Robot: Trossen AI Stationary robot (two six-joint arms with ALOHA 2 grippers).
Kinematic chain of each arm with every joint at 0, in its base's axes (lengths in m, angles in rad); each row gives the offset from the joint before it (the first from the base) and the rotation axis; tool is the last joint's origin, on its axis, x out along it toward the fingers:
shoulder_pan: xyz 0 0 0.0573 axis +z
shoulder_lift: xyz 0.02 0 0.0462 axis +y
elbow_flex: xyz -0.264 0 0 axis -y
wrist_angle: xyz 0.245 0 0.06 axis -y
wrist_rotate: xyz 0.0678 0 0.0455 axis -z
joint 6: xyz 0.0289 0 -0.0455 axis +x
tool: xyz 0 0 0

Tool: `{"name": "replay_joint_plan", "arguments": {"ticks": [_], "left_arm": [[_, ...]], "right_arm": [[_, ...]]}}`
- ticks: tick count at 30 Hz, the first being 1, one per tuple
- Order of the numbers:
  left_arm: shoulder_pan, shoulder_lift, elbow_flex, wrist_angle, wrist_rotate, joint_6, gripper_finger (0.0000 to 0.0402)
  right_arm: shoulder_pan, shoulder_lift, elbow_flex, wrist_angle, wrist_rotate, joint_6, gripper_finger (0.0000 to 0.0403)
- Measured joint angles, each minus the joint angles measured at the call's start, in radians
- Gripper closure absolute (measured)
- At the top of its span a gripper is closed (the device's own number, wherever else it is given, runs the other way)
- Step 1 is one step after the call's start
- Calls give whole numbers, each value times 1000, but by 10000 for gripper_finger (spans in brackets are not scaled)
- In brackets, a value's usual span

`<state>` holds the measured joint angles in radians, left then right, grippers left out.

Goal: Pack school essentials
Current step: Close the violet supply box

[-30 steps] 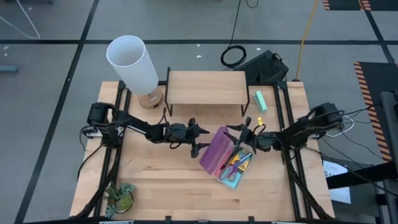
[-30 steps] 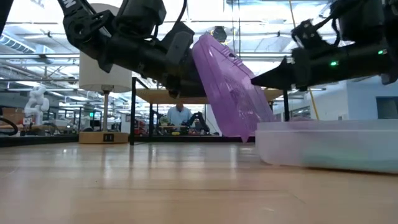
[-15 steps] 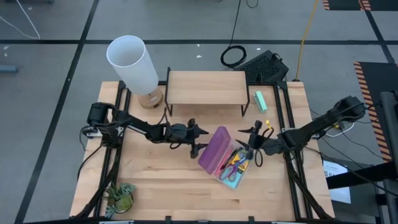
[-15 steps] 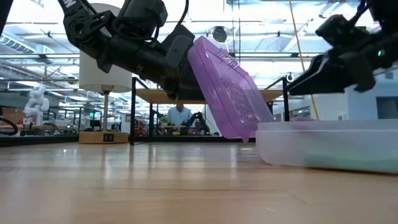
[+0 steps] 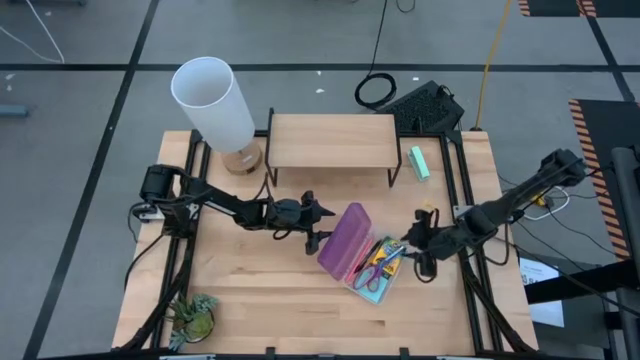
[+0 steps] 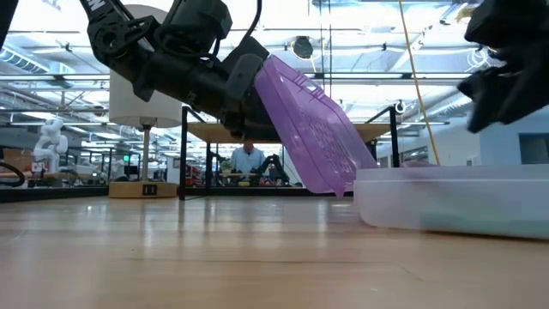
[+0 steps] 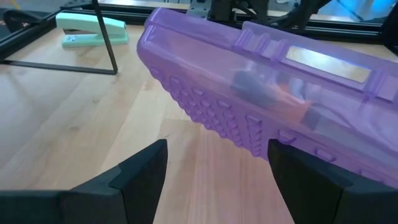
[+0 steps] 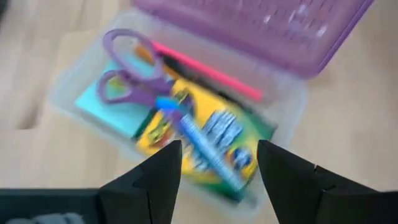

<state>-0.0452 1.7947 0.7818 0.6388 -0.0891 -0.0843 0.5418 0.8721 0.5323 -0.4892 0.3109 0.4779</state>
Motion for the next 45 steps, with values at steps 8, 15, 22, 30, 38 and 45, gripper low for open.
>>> {"name": "replay_joint_plan", "arguments": {"ticks": [8,15,22,30,38,45], "left_arm": [[0,0,0,8,-9,-14,119],[-2,0,0,18,-20,-46,119],[-2,0,0,58,-21,-54,119],[-2,0,0,77,-22,-56,119],[-2,0,0,83,-23,-56,119],[-2,0,0,97,-23,-55,119]], "right_arm": [[55,-27,-2,-112,-156,308,201],[114,26,-132,48,-183,439,222],[122,102,-266,472,-145,417,242],[109,266,-300,666,-112,409,248],[63,473,-296,1003,-55,259,248],[-5,629,-209,1046,3,152,248]]}}
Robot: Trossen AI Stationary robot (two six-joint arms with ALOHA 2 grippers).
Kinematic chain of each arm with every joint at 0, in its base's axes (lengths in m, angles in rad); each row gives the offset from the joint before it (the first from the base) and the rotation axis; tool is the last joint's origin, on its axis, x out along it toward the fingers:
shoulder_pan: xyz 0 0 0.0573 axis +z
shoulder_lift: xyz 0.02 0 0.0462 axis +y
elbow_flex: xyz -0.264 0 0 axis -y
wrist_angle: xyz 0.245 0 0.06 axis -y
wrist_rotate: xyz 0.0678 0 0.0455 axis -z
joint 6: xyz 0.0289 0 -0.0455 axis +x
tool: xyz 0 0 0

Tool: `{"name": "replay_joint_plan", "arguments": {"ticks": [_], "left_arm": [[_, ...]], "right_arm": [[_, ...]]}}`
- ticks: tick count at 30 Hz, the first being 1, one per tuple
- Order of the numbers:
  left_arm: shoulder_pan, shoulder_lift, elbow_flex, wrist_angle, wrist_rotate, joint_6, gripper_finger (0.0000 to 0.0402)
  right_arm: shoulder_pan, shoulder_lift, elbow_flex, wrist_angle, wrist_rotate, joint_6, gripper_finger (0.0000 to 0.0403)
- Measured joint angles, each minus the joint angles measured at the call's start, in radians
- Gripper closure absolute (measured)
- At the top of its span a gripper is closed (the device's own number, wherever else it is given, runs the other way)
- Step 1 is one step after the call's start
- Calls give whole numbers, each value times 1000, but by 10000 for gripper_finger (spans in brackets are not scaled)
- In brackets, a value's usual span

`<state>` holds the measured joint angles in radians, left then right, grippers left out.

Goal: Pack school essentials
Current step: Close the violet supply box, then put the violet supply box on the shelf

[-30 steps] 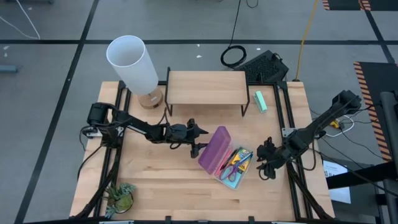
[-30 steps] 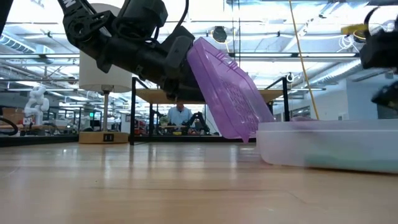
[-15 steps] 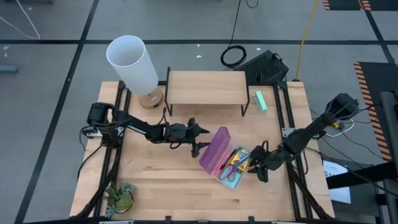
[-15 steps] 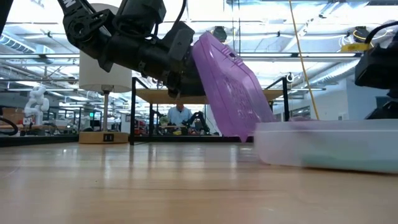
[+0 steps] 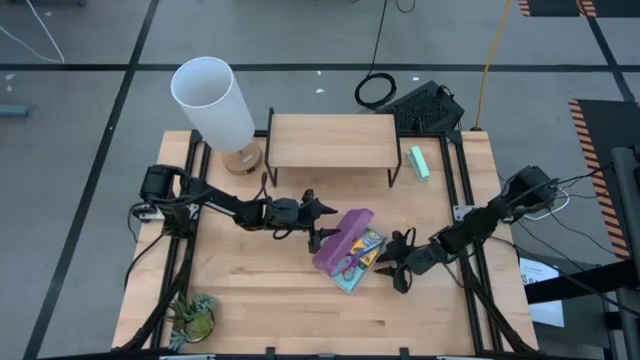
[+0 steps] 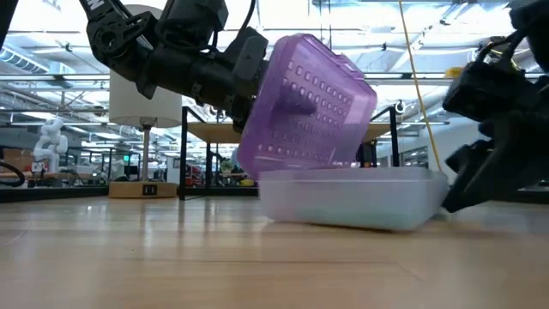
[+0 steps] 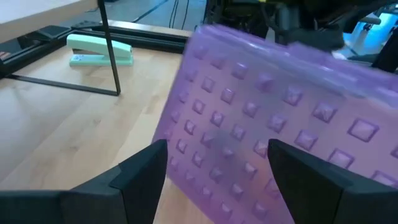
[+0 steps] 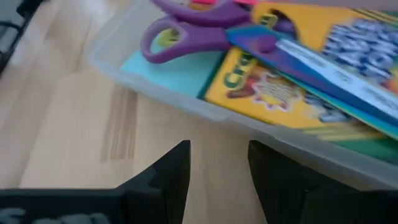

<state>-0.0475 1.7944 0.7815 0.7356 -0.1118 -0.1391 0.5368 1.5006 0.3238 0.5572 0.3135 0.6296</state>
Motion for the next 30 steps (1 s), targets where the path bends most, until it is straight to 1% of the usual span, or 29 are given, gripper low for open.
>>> {"name": "replay_joint_plan", "arguments": {"ticks": [2,5,7,13,16,18,21,23,24,27,30], "left_arm": [[0,0,0,3,0,0,119],[0,0,0,3,0,0,119],[0,0,0,5,0,0,119],[0,0,0,0,0,-5,119],[0,0,0,1,0,-5,119],[0,0,0,1,0,-5,119],[0,0,0,2,0,-6,119],[0,0,0,2,0,-8,119],[0,0,0,1,0,-13,119],[-1,0,0,1,1,-25,119],[-1,0,0,-12,1,-27,119]], "right_arm": [[-12,40,40,14,16,-57,248],[-25,77,95,33,76,-85,248],[-25,80,114,29,72,-131,248],[0,0,124,30,-26,-236,248],[4,-59,124,27,-25,-290,248],[-6,-95,124,22,7,-340,248],[-40,-131,124,20,121,-406,248],[-76,-133,124,6,186,-399,248],[-98,-123,124,-14,201,-373,248],[-145,-62,123,-40,209,-302,248],[-159,10,128,-32,202,-226,248]]}}
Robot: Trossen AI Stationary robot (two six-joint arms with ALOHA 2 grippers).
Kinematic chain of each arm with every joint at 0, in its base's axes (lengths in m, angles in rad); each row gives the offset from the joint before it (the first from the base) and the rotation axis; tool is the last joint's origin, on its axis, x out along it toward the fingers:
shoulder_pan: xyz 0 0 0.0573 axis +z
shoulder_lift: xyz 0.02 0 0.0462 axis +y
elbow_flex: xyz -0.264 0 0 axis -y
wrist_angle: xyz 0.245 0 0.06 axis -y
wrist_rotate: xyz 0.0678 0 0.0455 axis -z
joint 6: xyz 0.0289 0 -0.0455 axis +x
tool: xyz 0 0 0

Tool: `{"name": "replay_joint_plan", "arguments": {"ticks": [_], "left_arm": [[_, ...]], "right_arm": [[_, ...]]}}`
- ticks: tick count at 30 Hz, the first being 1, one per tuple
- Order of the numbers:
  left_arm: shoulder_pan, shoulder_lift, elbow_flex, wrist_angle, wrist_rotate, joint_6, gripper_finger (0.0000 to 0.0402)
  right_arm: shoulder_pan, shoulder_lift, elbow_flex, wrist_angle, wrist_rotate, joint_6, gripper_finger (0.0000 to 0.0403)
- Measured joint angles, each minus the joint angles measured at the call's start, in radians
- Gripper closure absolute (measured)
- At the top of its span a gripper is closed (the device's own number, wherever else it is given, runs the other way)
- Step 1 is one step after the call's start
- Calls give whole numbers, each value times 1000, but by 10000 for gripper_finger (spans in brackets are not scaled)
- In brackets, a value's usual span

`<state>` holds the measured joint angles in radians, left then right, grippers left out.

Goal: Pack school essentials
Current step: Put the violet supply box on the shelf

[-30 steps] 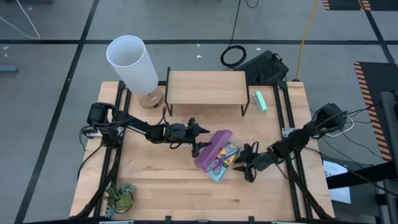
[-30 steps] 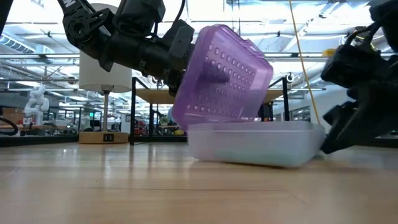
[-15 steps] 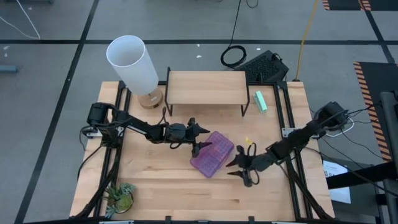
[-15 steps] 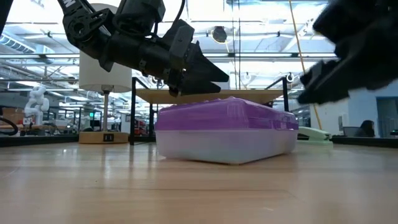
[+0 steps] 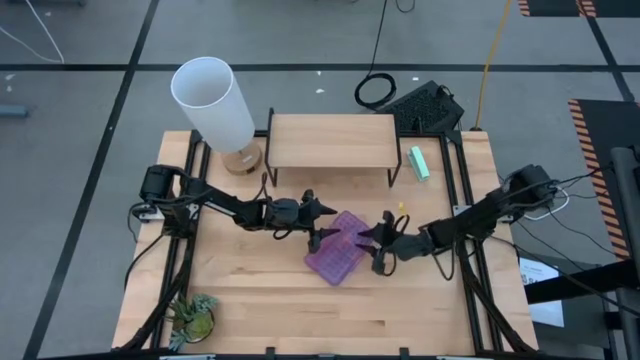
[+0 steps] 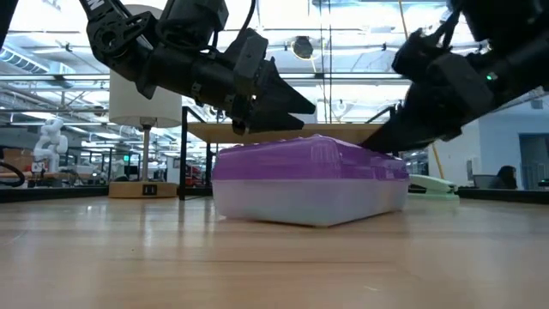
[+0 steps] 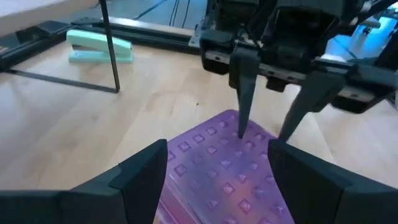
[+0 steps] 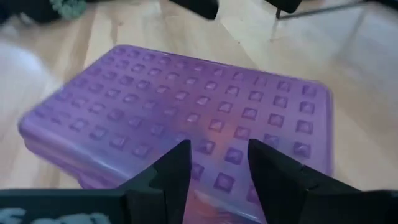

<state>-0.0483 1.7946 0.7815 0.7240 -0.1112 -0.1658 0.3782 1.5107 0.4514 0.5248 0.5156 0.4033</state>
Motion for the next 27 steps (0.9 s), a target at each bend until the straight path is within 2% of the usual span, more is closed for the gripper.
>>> {"name": "replay_joint_plan", "arguments": {"ticks": [5,16,22,27], "left_arm": [[-18,1,-1,-134,-53,-55,119],[-22,29,6,-311,-94,-38,119],[-21,75,6,-260,-115,-80,119],[-31,29,2,-256,-117,-42,119]], "right_arm": [[5,105,7,-42,13,130,248],[17,134,3,-11,25,155,248],[40,135,-4,11,95,138,248],[56,102,-8,93,108,51,248]]}}
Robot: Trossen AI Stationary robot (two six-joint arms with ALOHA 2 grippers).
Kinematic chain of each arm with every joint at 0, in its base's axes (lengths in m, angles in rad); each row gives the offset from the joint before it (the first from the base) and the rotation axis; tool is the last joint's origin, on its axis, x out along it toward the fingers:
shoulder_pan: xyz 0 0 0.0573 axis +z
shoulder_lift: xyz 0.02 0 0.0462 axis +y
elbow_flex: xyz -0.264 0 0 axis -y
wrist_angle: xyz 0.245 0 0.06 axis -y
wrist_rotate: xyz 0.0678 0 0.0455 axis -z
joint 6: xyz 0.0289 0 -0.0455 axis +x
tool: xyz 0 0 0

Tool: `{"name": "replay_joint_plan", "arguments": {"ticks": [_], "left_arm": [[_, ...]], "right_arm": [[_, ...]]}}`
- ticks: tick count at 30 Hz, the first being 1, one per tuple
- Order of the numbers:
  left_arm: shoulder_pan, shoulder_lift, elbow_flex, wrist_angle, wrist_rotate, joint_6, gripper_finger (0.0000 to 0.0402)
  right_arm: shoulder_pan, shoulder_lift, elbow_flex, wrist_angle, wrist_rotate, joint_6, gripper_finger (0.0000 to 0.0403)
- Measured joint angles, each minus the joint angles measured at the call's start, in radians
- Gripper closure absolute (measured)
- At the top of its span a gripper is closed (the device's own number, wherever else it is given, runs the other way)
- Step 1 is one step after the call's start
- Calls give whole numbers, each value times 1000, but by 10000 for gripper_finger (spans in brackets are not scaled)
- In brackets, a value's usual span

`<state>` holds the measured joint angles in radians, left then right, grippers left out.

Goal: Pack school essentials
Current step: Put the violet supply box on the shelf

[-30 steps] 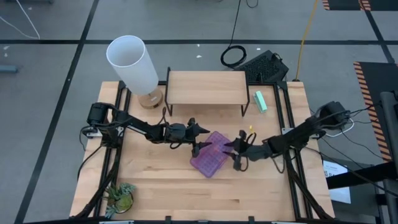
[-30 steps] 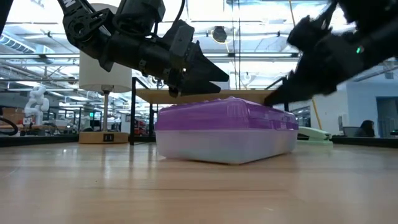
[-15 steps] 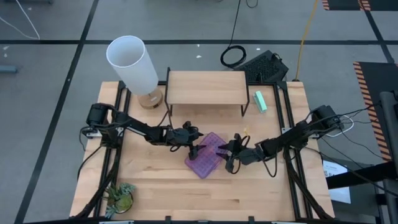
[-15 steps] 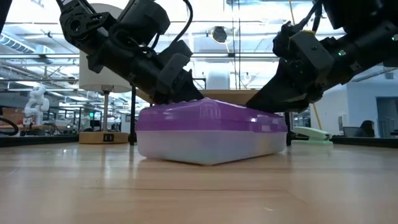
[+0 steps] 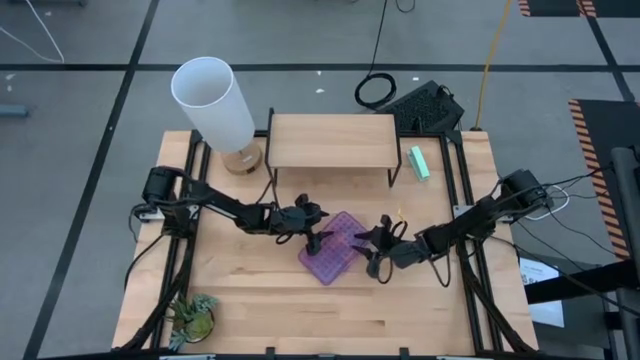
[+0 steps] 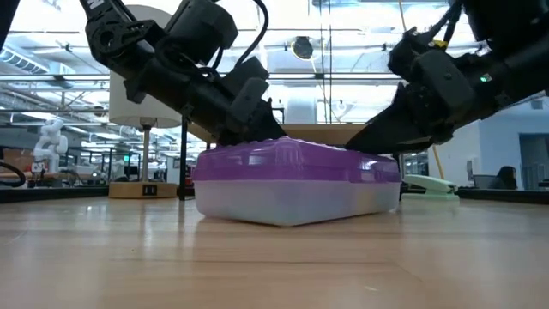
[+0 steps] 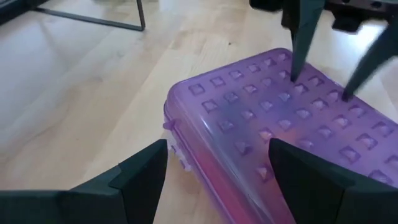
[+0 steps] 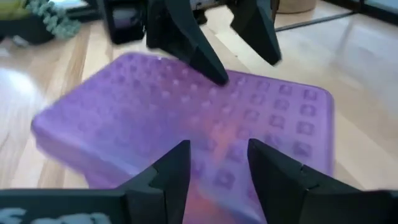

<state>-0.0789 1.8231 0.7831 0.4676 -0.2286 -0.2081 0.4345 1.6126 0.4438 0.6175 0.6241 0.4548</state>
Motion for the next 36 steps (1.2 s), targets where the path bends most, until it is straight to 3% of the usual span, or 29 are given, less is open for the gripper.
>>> {"name": "replay_joint_plan", "arguments": {"ticks": [4,10,19,24,27,32,36], "left_arm": [[-13,-67,-5,-46,-14,38,119],[-59,-141,-6,-70,-160,-23,119],[-133,-141,-1,-251,-104,36,119],[-137,-144,0,-287,-92,27,119],[-134,-131,-1,-254,-113,-46,119],[-118,-86,0,-185,-158,-144,119],[-106,-57,1,-150,-185,-193,119]], "right_arm": [[3,-63,-3,7,8,-96,248],[14,-155,-3,-101,126,-153,248],[12,-317,-38,-200,216,-155,248],[7,-382,-128,-204,239,-35,247],[5,-386,-200,-116,234,72,247],[7,-386,-289,84,152,192,247],[30,-374,-313,96,134,261,242]]}}
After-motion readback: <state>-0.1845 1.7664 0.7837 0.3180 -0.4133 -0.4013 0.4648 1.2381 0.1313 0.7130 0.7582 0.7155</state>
